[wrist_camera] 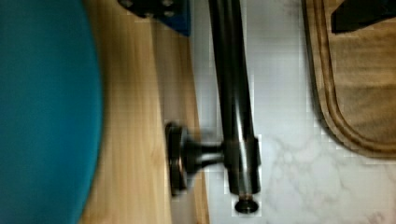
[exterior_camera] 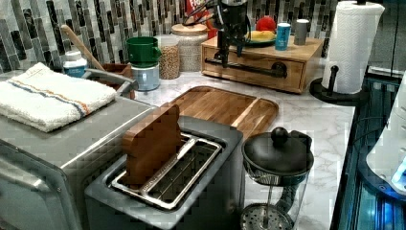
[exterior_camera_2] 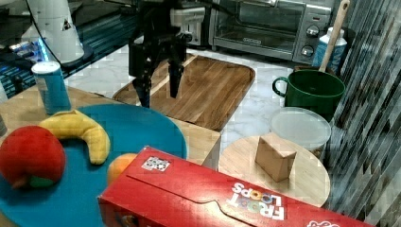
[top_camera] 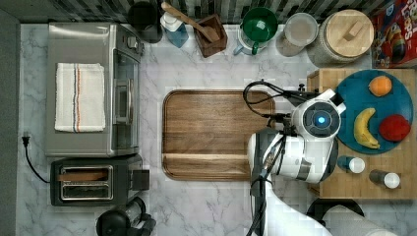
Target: Open the drawer.
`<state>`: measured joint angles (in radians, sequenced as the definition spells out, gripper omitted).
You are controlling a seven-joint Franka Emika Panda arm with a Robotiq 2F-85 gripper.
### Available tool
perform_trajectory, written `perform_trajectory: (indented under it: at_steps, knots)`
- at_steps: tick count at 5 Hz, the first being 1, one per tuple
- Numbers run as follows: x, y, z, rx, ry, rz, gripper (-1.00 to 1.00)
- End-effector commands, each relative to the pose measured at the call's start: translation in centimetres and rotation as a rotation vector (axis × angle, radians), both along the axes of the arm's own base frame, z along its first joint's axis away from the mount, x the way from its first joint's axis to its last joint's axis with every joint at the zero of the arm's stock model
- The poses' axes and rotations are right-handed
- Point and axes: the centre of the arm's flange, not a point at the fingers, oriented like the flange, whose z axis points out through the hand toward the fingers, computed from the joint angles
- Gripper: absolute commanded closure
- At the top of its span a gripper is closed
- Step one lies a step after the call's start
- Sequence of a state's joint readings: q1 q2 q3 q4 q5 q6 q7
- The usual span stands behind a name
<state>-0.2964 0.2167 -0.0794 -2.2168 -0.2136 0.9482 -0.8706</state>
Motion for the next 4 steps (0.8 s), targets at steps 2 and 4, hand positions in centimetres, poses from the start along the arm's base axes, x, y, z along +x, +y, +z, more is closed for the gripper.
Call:
perform_trajectory:
  at_steps: [2,4]
  knots:
    - [0.4,1.0,-2.2,0.041,0.002,0.027,-1.0]
    - [2.0,5.0,-2.3,0.07,0.013,0.013,-1.0]
